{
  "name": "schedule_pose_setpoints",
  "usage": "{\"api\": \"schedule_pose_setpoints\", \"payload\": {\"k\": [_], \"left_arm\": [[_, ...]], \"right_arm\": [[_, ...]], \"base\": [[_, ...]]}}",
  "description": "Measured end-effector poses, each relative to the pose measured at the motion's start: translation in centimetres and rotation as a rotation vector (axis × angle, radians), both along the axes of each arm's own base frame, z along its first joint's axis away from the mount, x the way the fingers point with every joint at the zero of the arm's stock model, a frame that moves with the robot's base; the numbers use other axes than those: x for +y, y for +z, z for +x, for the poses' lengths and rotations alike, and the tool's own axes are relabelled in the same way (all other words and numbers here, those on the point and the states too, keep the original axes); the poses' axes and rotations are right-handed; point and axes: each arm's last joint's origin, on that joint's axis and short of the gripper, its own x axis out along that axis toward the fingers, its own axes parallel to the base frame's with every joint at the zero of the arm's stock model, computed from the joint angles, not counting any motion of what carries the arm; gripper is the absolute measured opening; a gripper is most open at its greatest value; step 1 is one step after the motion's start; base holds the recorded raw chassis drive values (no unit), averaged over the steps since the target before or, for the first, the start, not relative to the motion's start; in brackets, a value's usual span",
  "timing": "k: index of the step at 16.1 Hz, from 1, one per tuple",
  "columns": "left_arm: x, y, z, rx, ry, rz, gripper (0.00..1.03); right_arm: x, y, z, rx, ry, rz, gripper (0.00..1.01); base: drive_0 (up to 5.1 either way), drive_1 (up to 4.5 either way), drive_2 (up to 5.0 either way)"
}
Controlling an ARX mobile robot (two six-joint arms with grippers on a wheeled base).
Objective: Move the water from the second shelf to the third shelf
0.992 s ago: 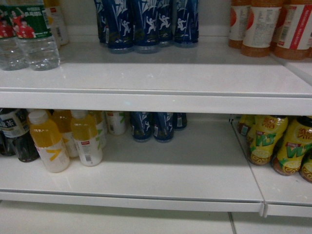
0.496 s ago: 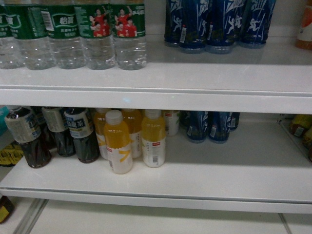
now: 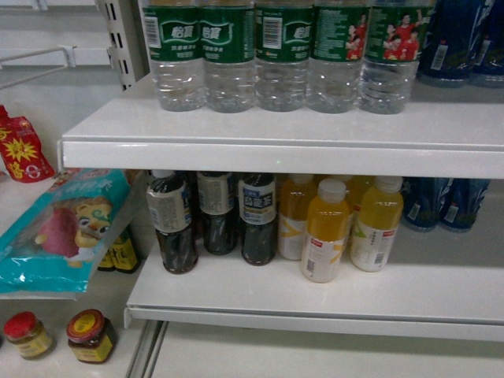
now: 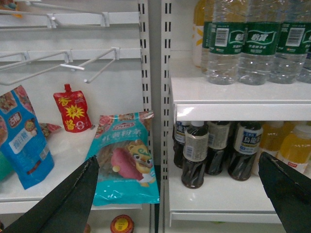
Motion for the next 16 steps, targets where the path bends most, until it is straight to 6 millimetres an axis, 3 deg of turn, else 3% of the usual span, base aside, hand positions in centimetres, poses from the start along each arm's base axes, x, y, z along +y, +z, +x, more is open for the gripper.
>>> {"api": "schedule_pose_setpoints", "payload": {"k": [10,16], "left_arm": [[0.0,-0.04,0.0,0.004,0.0,0.0,0.98],[0.0,-0.04,0.0,0.003,0.001,0.0,0.98]], "right_arm": [[0.0,0.01,0.01,-0.002,-0.001,0.0,0.4],[0.06,-0.02,0.0,0.001,0.003,0.007,0.4]], "base": [[-5.0,2.48,2.5],[0.0,0.0,0.0]]}}
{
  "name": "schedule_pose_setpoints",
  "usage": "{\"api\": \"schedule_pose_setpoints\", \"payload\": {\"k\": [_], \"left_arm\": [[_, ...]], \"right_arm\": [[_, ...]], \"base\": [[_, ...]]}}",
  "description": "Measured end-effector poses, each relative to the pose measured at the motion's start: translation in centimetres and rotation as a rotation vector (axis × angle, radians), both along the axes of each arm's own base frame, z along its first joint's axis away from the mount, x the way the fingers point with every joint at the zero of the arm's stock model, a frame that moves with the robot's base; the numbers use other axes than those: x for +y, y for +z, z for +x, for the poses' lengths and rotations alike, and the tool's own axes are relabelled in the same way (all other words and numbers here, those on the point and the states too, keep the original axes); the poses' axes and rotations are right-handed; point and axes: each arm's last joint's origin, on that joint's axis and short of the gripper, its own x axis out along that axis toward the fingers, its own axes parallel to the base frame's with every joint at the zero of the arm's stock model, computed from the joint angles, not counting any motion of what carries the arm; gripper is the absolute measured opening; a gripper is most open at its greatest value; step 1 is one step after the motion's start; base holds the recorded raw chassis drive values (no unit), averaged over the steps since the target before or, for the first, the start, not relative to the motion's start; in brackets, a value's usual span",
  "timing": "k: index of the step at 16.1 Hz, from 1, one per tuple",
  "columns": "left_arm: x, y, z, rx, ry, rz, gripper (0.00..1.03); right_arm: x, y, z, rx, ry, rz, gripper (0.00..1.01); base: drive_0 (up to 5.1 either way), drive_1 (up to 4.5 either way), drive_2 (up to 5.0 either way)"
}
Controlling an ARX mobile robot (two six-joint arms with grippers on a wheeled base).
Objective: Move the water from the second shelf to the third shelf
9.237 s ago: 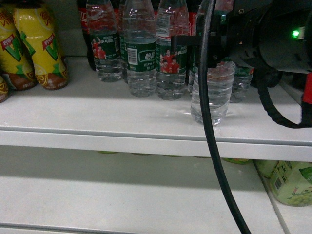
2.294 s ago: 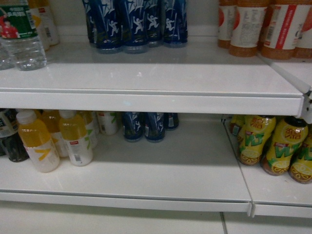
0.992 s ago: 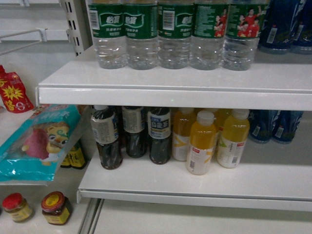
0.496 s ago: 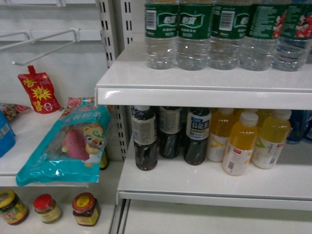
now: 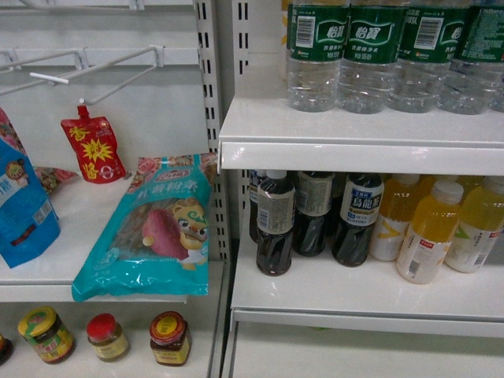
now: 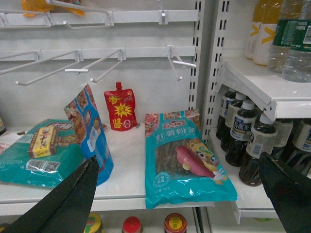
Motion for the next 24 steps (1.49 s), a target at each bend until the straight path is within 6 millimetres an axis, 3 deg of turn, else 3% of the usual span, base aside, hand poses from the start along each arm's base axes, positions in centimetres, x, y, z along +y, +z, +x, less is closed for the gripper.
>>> {"api": "schedule_pose_setpoints", "payload": {"k": [10,13,16,19,24], "left_arm": [[0.0,0.0,0.0,-0.002,-0.002,0.0,0.98],[0.0,0.0,0.0,-0.002,-0.002,0.0,0.98],[0.0,0.0,0.0,-0.002,-0.002,0.0,0.98],[0.0,0.0,0.0,-0.002,-0.002,0.0,0.98],[0.0,0.0,0.0,-0.002,-0.002,0.0,0.98]], "right_arm": [[0.0,0.0,0.0,0.001,0.003,0.001,0.4],[0.0,0.1,0.6,0.002,0.082,0.022,0.4],[0.8,1.2,3.2,-0.025,0.138,0.004,0.4],[2.1,2.1,7.3,-0.066,0.182,-0.056,0.4],[3.2,0.7,13.5,-0.013,0.198,-0.115,0.4]], "base": [[0.0,0.0,0.0],[0.0,0.0,0.0],[0.0,0.0,0.0],[0.0,0.0,0.0],[0.0,0.0,0.0]]}}
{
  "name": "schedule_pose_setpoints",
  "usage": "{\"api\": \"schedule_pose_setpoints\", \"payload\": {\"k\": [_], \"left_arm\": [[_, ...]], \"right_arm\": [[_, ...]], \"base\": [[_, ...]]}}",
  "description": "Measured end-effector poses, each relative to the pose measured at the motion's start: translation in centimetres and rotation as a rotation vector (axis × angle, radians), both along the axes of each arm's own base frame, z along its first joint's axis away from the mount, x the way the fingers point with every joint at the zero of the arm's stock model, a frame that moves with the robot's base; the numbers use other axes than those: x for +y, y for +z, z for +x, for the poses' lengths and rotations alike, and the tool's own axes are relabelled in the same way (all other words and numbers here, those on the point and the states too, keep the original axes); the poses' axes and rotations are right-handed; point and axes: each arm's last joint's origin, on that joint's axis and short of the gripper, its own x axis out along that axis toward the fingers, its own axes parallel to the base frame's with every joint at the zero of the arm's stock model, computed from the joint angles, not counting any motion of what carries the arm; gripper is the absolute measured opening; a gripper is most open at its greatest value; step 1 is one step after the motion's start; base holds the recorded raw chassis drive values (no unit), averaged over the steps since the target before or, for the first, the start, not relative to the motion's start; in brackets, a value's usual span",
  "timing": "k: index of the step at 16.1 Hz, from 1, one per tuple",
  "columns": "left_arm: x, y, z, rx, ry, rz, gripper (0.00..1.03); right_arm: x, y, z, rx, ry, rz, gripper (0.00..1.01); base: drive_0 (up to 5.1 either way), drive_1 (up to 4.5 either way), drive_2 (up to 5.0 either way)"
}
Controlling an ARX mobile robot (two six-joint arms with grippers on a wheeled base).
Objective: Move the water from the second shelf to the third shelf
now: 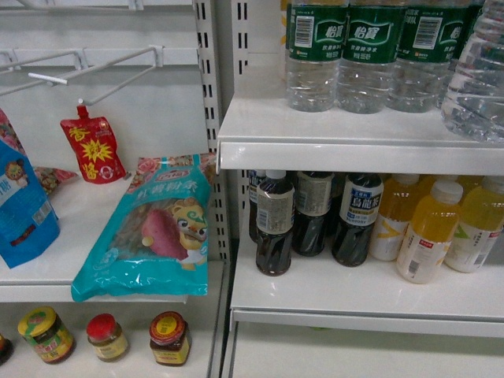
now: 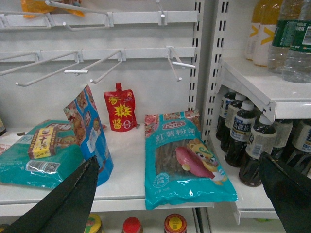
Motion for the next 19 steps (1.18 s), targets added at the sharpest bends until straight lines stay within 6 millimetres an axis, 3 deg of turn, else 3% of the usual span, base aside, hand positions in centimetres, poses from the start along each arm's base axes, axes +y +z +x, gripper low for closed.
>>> {"api": "schedule_pose_setpoints", "payload": {"k": [9,19], "left_arm": [[0.0,0.0,0.0,0.0,0.0,0.0,0.98],[0.0,0.0,0.0,0.0,0.0,0.0,0.98]], "right_arm": [[0.0,-1.8,6.0,0.055,-0.099,-0.028,0.4],[0.5,-1.9,8.6,0.079,-0.176,0.021,0.4]], "base": [[0.0,0.0,0.0],[0.0,0.0,0.0]]}}
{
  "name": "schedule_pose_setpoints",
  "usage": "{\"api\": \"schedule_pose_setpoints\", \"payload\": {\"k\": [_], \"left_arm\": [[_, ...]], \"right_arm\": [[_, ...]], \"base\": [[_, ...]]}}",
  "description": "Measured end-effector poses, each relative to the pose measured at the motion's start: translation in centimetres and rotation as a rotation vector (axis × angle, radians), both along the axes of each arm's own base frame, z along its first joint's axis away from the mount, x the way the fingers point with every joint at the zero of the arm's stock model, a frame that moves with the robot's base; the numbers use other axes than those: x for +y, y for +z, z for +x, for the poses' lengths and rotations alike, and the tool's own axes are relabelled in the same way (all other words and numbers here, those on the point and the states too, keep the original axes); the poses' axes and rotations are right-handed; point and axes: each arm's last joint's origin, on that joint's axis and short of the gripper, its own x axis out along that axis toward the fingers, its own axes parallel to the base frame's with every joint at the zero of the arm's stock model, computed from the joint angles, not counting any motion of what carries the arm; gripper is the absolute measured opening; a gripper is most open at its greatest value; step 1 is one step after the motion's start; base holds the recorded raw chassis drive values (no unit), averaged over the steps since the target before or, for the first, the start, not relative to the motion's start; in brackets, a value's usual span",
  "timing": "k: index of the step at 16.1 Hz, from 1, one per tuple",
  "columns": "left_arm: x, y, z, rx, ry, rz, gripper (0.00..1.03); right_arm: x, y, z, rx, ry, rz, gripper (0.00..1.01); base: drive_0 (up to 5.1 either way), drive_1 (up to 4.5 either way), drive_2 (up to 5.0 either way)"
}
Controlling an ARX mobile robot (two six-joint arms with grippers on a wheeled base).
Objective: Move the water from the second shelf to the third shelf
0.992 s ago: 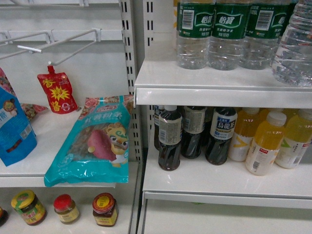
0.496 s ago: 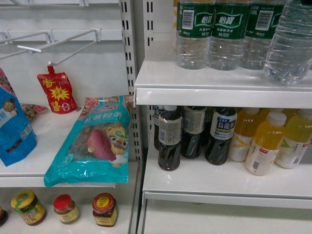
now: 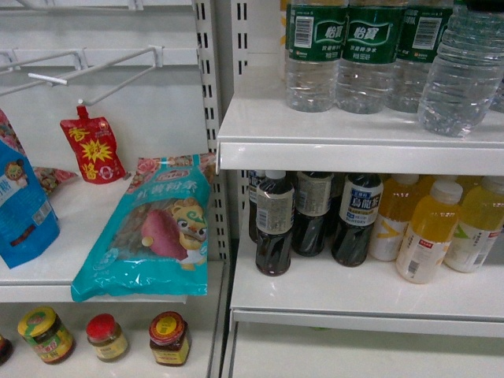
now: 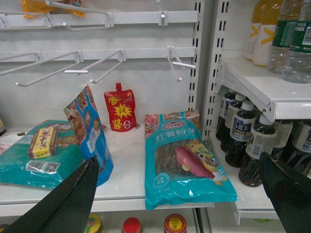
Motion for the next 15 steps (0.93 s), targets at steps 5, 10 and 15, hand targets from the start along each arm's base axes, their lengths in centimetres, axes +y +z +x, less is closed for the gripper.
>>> {"api": "schedule_pose_setpoints", "payload": {"k": [5,10,15], "left_arm": [[0.0,0.0,0.0,0.0,0.0,0.0,0.98],[0.0,0.0,0.0,0.0,0.0,0.0,0.98],[0.0,0.0,0.0,0.0,0.0,0.0,0.98]], "right_arm": [[0.22,-0.04,0.05,0.002,-0.005,-0.004,0.4],[0.21,-0.09,0.06,0.006,-0.007,-0.013,0.65],[0.19,0.09,0.07,-0.008,-0.008,-0.018,0.97]], "base": [[0.0,0.0,0.0],[0.0,0.0,0.0],[0.0,0.0,0.0]]}}
